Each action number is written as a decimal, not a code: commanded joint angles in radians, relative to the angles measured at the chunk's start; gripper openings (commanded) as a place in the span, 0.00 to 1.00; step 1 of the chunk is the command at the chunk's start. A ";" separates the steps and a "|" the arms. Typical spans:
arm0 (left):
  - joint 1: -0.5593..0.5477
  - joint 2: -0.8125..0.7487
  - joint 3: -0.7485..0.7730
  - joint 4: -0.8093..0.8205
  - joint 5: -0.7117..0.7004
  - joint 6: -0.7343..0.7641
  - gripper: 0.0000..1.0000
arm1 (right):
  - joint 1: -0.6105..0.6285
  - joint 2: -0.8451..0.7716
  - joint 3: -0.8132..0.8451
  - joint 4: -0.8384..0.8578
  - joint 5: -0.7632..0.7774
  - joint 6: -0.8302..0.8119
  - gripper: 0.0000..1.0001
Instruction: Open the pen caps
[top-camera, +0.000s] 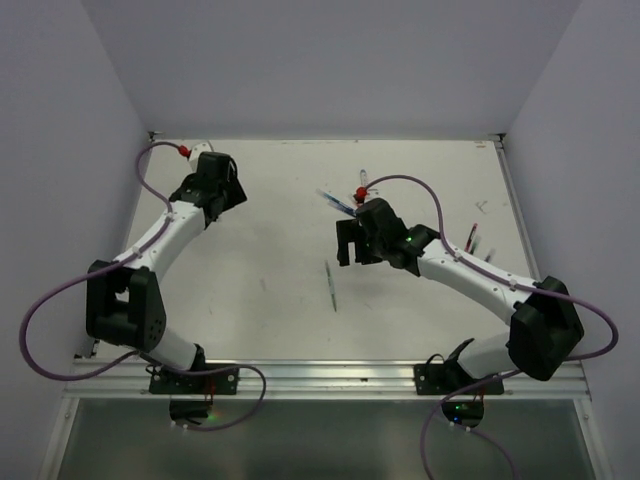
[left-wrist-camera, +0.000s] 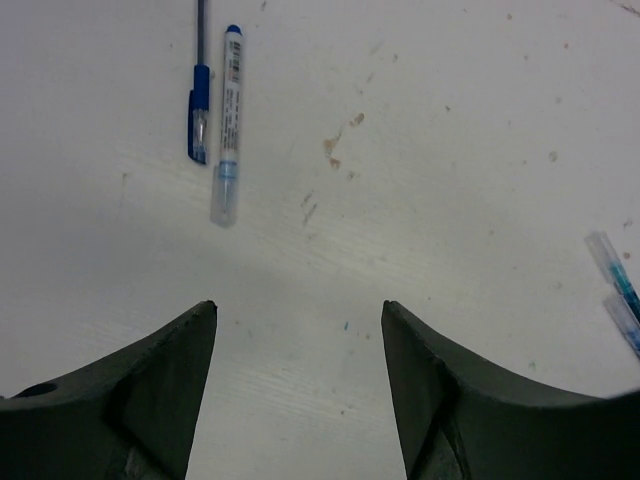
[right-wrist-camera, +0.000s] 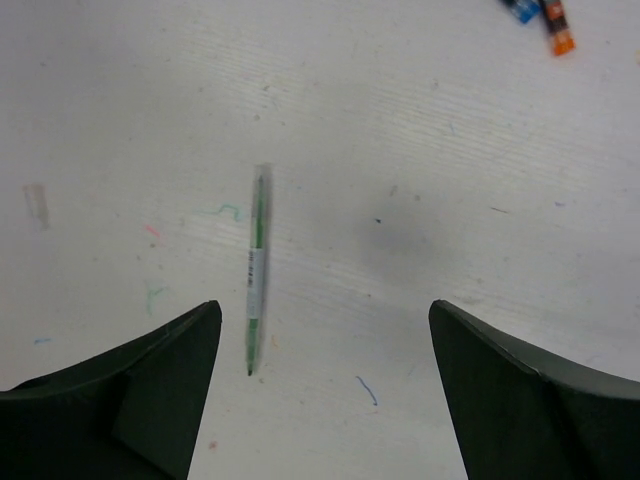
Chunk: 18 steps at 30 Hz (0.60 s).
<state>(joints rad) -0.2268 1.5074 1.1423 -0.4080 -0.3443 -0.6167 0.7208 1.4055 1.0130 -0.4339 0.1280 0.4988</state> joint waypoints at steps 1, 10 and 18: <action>0.073 0.085 0.062 0.084 0.045 0.112 0.69 | 0.002 -0.046 0.004 -0.104 0.149 -0.083 0.88; 0.227 0.293 0.125 0.262 0.261 0.170 0.68 | 0.000 -0.119 0.007 -0.163 0.252 -0.120 0.99; 0.227 0.385 0.169 0.371 0.307 0.235 0.65 | -0.001 -0.115 -0.028 -0.100 0.153 -0.118 0.91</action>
<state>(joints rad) -0.0006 1.8767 1.2491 -0.1326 -0.0750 -0.4381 0.7197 1.3022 0.9966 -0.5709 0.3141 0.3965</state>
